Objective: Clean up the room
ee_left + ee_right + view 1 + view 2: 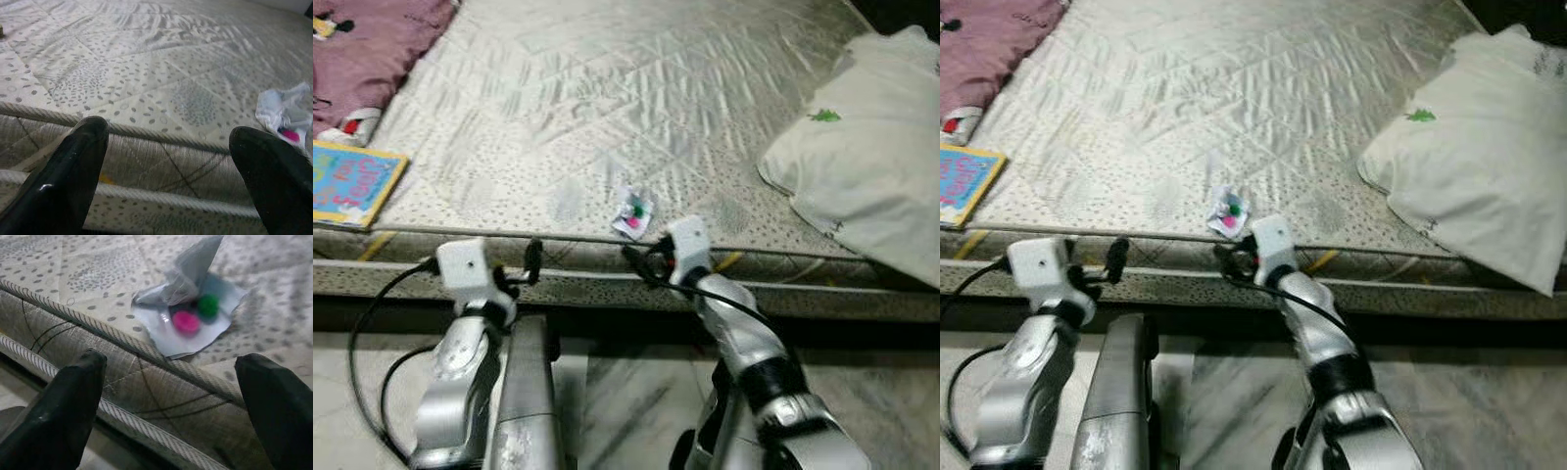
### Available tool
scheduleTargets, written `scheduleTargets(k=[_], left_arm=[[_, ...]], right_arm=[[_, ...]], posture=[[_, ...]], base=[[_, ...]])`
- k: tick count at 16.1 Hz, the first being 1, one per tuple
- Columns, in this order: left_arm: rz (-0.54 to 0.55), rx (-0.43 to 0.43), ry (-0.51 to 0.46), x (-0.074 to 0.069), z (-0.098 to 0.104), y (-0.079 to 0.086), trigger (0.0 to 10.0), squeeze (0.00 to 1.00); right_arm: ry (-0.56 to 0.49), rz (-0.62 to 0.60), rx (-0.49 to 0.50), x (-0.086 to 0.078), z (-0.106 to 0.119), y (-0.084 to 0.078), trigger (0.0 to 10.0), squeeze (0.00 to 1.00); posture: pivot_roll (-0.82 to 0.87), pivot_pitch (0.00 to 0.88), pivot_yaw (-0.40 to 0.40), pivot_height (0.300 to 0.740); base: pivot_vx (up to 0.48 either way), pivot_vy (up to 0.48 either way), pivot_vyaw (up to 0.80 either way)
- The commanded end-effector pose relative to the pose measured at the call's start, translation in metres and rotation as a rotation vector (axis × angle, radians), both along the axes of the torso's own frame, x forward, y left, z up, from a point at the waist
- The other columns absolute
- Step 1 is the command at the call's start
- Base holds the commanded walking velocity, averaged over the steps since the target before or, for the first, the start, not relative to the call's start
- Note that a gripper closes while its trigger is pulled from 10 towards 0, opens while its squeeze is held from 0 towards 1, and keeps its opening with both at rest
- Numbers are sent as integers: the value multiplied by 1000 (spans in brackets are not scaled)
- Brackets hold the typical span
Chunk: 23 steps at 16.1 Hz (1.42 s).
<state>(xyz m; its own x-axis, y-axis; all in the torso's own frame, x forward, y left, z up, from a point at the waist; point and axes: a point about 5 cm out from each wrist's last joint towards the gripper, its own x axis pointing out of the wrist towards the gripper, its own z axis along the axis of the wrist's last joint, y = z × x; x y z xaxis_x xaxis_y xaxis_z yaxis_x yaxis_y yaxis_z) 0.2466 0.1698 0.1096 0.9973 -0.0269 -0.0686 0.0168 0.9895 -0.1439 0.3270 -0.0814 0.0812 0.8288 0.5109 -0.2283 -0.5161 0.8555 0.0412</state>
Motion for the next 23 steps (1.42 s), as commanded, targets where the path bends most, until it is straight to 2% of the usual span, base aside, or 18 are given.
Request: scheduleTargets(k=[1, 3, 5, 7, 10, 14, 19, 23], left_arm=[[1, 19, 10, -7, 2, 1, 10000, 0], [4, 29, 13, -16, 5, 3, 10000, 0], [11, 44, 20, -24, 11, 4, 10000, 0], [16, 50, 31, -29, 13, 5, 10000, 0], [18, 54, 47, -34, 14, 5, 10000, 0], [31, 54, 64, -39, 17, 6, 10000, 0], [29, 54, 69, -37, 18, 5, 10000, 0], [34, 52, 70, -36, 18, 4, 10000, 0]], right_arm=[[-24, 19, -10, 6, 6, 7, 10000, 0], [-76, -25, 15, 16, 18, 14, 10000, 0], [-173, -133, 52, 33, 40, 9, 10000, 0], [-200, -170, 52, 39, 46, 6, 10000, 0], [-201, -211, 33, 41, 43, 5, 10000, 0], [-159, -200, 25, 42, 40, 20, 10000, 0], [-225, -210, 84, 48, 57, 28, 10000, 0], [-248, -207, 106, 45, 58, 37, 10000, 0]], posture=[[181, 193, -60, 482], [222, 217, -46, 482], [250, 234, -39, 482], [259, 245, -35, 482], [271, 260, -34, 482], [288, 280, -39, 482], [282, 280, -38, 482], [284, 279, -46, 482]], base=[[0, 0, 0], [0, 0, 0], [0, 0, 0], [0, 0, 0], [0, 0, 0], [0, 0, 0], [0, 0, 0], [0, 0, 0]])
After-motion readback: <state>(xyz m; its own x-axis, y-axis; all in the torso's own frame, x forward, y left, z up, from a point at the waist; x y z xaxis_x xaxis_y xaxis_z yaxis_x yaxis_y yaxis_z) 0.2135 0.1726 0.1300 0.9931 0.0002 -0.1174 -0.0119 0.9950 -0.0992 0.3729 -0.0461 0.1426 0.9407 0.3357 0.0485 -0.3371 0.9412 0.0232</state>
